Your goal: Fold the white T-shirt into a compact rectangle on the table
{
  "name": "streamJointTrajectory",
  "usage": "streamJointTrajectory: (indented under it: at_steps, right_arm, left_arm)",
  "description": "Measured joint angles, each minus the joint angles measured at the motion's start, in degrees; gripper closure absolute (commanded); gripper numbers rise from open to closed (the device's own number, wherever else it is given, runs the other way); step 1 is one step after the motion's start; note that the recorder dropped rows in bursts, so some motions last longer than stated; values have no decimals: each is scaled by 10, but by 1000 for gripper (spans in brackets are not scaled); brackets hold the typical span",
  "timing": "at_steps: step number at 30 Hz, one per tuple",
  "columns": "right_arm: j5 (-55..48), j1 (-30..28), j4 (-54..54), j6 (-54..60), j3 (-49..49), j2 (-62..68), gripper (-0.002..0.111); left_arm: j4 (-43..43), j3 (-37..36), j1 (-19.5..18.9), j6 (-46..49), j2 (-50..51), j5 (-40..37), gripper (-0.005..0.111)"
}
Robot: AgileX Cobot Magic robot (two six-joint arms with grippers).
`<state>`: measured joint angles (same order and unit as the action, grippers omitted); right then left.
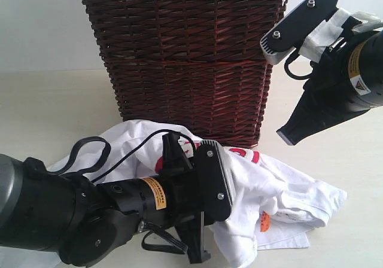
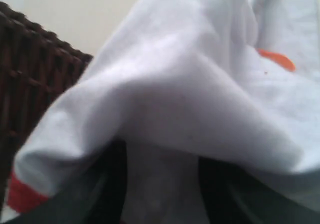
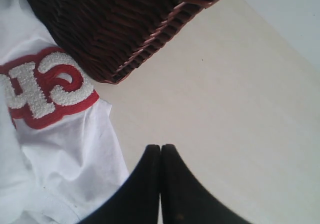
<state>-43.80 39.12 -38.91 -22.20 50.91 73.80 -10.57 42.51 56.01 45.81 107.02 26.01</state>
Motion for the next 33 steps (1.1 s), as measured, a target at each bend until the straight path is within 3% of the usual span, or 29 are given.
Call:
streamJointTrajectory:
  at_steps: [4, 7, 24, 29, 33]
  right_arm:
    - [0, 0, 0, 0, 0, 0, 108]
    - [0, 0, 0, 0, 0, 0, 108]
    - [-2, 0, 0, 0, 0, 0, 108]
    - [-4, 0, 0, 0, 0, 0, 108]
    - [-4, 0, 0, 0, 0, 0, 108]
  left_arm:
    - [-21, 0, 0, -4, 11, 107, 61]
    - [-55, 15, 0, -6, 15, 142, 61]
    - [-129, 31, 0, -4, 5, 156, 61]
    - [-203, -1, 0, -4, -97, 123, 61]
    - [-284, -12, -1, 20, -182, 0, 61]
